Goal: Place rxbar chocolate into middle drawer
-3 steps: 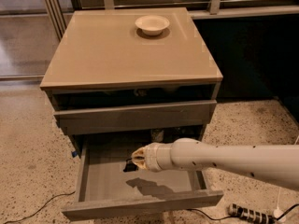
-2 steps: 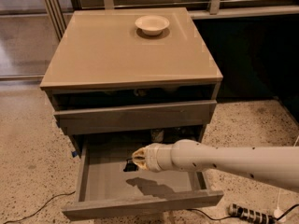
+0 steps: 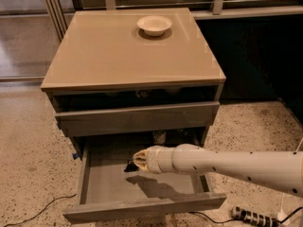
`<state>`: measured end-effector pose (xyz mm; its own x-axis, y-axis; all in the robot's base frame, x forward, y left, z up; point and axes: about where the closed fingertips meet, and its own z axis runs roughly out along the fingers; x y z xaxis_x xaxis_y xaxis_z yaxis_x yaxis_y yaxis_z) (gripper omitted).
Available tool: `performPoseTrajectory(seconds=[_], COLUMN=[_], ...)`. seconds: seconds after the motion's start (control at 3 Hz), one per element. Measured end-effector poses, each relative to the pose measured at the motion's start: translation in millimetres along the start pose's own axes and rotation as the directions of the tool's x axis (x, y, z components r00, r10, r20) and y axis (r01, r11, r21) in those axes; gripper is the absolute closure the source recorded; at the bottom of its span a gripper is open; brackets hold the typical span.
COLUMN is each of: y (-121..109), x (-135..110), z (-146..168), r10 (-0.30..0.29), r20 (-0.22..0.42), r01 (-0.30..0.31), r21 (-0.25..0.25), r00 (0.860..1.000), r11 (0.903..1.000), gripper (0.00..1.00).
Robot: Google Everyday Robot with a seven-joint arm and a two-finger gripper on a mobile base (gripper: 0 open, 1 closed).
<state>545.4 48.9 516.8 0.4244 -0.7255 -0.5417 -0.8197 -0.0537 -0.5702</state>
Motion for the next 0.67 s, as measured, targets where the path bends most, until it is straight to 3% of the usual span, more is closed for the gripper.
performPoseTrajectory(seconds=[0.67], y=[-5.5], x=[15.6], z=[27.5], r10=[-0.021], r20=[0.028], r01=[0.020], r21=[0.025], r00=[0.999], r11=[0.9995], gripper=[1.00])
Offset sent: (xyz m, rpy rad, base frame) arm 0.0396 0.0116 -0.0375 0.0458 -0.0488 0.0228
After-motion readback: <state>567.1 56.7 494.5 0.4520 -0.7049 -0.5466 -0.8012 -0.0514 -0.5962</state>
